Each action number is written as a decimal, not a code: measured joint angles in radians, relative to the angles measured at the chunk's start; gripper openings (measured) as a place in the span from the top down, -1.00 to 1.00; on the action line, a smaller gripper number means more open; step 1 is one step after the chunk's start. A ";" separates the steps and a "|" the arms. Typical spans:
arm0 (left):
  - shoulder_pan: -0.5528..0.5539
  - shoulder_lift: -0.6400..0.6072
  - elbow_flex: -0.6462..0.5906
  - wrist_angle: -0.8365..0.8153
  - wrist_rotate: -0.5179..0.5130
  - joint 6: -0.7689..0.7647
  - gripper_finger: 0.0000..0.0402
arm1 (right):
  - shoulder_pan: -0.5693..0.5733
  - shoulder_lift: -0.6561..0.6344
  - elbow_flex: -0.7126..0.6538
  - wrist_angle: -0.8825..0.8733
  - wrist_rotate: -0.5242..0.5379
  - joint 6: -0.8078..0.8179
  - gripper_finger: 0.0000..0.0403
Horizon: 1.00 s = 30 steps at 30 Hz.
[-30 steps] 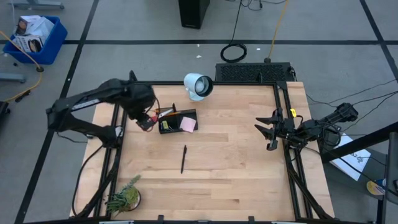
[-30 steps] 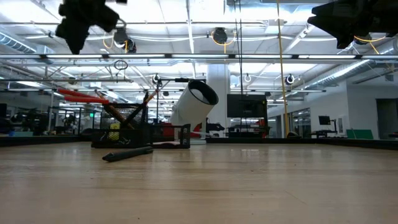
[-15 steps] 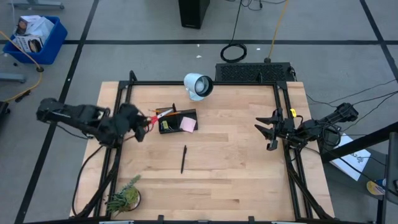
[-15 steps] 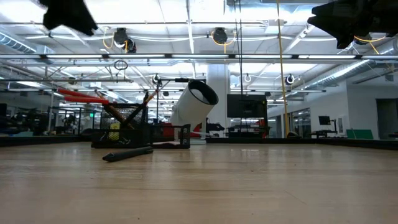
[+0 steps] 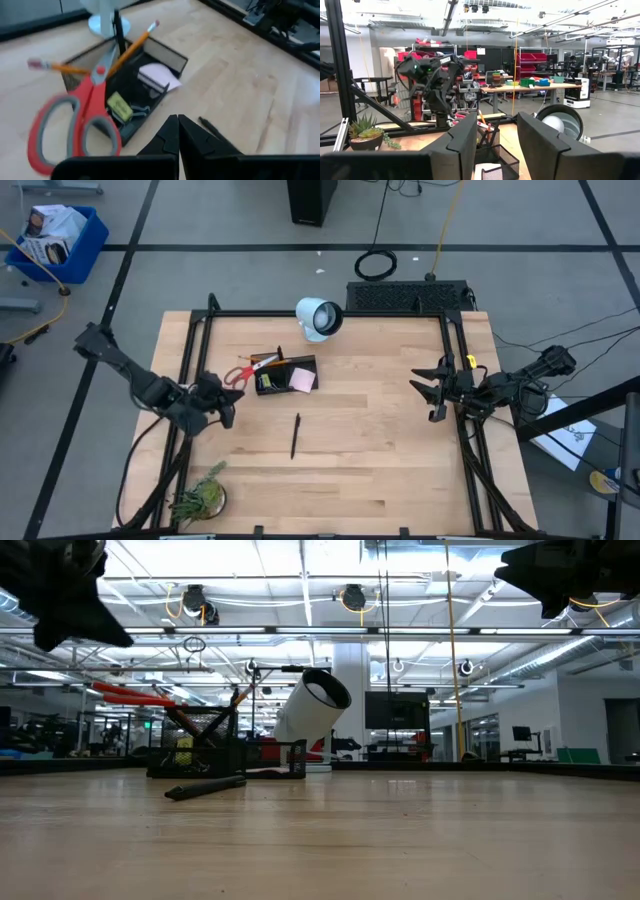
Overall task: Pick and place office supplies into organizer
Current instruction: Put the red scissors into the black desk organizer
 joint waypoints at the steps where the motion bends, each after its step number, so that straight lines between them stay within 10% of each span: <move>1: -0.014 0.000 -0.017 0.002 -0.007 -0.028 0.99 | 0.000 0.000 0.000 0.000 0.000 0.000 0.35; 30: -0.137 0.226 -0.224 -0.054 -0.137 -0.442 1.00 | 0.000 0.000 0.000 0.000 0.000 0.000 0.35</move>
